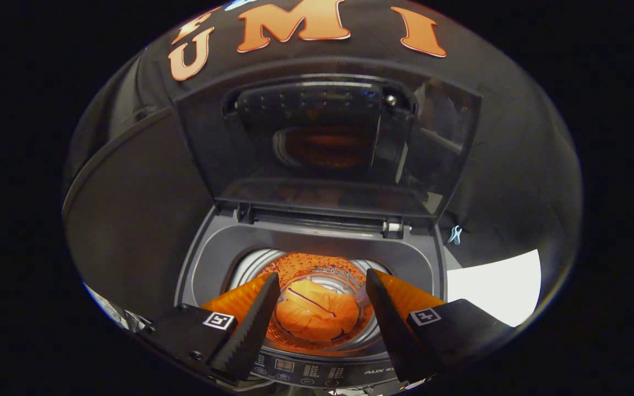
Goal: Put the clothes into the washing machine and then close the washing machine lid.
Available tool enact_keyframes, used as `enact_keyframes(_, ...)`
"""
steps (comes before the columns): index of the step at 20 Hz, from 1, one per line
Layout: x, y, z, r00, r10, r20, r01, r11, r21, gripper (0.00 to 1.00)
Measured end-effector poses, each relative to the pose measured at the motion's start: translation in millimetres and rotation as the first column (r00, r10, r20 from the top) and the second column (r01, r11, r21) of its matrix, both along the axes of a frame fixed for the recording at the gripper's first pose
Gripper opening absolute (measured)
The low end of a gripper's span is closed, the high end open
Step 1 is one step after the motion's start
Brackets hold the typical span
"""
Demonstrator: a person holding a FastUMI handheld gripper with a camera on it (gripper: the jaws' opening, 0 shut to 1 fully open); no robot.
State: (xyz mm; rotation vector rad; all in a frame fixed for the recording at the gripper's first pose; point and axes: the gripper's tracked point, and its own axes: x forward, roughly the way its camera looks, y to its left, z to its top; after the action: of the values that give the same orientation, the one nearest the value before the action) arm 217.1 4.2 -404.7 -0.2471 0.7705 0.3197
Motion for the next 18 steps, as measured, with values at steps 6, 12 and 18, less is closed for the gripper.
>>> enact_keyframes(6, -4, 2, 41, 0.999, -0.024, 0.034, 0.024, 1.000, 0.011, 1.00)
enact_keyframes(12, 8, 19, 108, 0.991, -0.035, 0.133, 0.030, 0.999, 0.036, 1.00)
enact_keyframes(18, 22, 56, 180, 0.976, -0.082, 0.204, 0.069, 0.995, 0.068, 1.00)
